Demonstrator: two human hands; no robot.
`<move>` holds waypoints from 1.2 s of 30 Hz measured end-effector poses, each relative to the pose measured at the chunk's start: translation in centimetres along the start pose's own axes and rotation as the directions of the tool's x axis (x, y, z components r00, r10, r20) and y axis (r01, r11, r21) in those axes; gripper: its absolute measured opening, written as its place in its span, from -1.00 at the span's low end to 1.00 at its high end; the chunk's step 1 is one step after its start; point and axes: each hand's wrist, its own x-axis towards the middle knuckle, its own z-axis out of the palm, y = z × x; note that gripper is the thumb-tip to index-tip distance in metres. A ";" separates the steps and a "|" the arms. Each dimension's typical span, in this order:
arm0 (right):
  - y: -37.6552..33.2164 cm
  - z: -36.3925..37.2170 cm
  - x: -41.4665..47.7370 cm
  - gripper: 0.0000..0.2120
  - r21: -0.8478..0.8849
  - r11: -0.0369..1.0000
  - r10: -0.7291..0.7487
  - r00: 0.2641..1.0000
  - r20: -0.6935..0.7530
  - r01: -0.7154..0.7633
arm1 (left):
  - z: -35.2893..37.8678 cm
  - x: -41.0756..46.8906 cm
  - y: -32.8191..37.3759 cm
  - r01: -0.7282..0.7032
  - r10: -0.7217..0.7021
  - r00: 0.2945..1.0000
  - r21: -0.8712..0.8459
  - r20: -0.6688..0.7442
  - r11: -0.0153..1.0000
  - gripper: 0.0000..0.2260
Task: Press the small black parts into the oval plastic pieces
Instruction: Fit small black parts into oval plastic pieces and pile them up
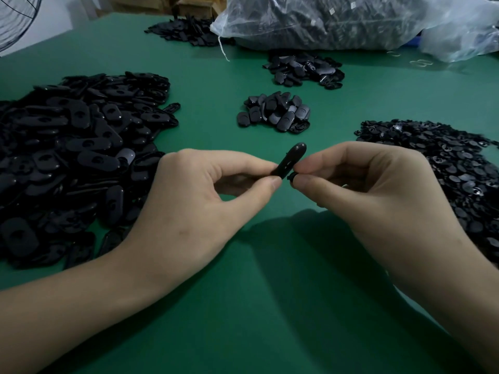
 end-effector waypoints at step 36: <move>0.1 0.2 -0.1 -0.92 0.150 0.988 0.031 0.999 0.008 -0.032 | 0.2 0.7 -0.2 0.321 -0.249 0.945 -0.452 0.213 0.832 -0.87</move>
